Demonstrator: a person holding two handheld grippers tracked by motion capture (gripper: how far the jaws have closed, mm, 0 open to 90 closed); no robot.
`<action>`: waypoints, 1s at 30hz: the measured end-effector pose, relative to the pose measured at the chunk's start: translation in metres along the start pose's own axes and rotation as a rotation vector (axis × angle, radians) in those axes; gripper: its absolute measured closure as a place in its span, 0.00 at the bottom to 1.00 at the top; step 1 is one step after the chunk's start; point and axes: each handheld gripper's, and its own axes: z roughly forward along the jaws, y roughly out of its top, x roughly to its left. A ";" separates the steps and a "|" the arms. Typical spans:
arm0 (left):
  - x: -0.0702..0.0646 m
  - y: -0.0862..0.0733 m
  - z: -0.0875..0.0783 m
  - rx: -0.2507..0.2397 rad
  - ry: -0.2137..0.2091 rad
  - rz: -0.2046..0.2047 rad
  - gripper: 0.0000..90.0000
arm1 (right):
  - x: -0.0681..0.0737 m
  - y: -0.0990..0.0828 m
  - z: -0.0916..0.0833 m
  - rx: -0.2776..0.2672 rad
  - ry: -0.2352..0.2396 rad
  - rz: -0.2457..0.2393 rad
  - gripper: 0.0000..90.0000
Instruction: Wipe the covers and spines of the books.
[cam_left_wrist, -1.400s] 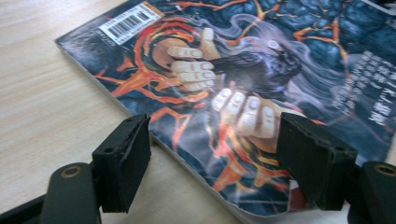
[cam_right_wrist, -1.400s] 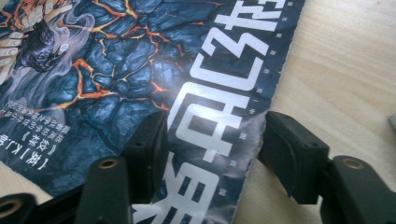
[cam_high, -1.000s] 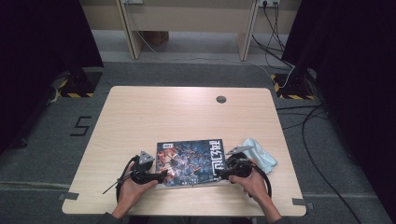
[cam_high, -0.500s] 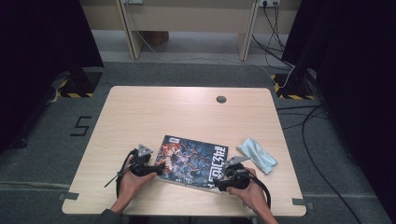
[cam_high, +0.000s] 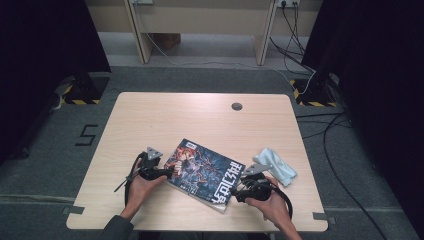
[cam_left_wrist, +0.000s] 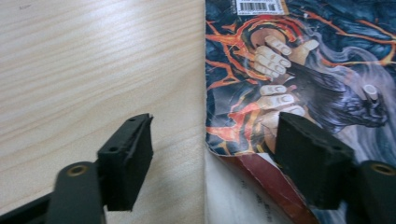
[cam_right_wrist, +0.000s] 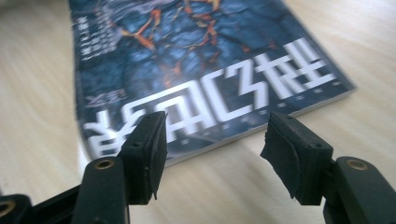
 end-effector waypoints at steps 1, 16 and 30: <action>0.000 0.000 -0.003 -0.012 -0.002 -0.010 0.32 | -0.002 0.000 0.000 0.001 -0.003 0.010 0.44; -0.044 -0.032 -0.047 -0.008 -0.237 -0.066 0.30 | -0.031 0.024 0.020 -0.036 -0.064 0.021 0.43; -0.054 -0.036 -0.035 0.047 -0.291 -0.096 0.29 | -0.053 0.039 0.053 0.042 -0.040 0.057 0.37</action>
